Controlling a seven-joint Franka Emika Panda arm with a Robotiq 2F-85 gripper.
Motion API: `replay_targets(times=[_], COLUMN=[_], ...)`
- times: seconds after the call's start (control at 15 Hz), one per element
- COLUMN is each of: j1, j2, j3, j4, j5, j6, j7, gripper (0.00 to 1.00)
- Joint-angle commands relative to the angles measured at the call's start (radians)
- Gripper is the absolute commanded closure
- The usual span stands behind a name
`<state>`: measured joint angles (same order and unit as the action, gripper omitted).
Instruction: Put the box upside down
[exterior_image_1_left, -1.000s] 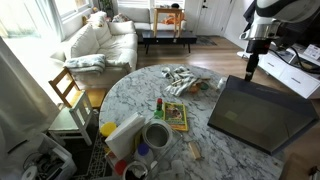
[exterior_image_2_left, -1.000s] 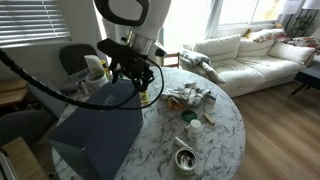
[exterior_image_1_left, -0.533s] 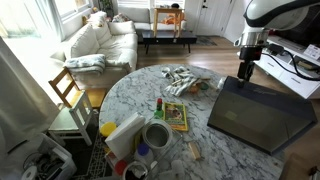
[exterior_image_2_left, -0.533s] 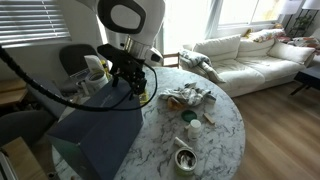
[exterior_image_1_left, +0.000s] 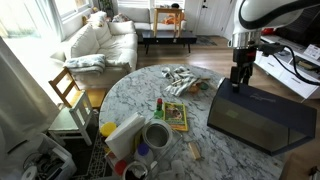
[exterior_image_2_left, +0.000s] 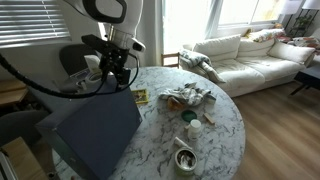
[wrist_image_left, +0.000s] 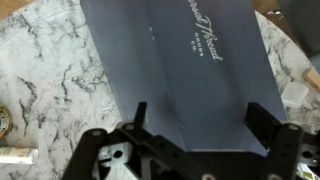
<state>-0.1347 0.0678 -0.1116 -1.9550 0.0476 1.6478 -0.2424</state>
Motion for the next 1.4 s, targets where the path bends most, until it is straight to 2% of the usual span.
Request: replay_targets(times=[0.0,0.2,0.6,1.07,1.33], j1=[0.037,0.063,0.095,0.097,0.088], j2=[-0.065,-0.097,-0.145,-0.151,-0.141], j3=[0.028,0.051,0.081,0.083,0.072], j4=[-0.080,-0.103,-0.140,-0.210,-0.205], j5=[-0.016,-0.019,-0.027,-0.057,-0.023], j6=[-0.041,-0.099,-0.233,-0.213,-0.191], j7=[0.086,0.129,0.118,0.140,0.157], gripper=[0.00,0.00,0.00,0.00,0.00])
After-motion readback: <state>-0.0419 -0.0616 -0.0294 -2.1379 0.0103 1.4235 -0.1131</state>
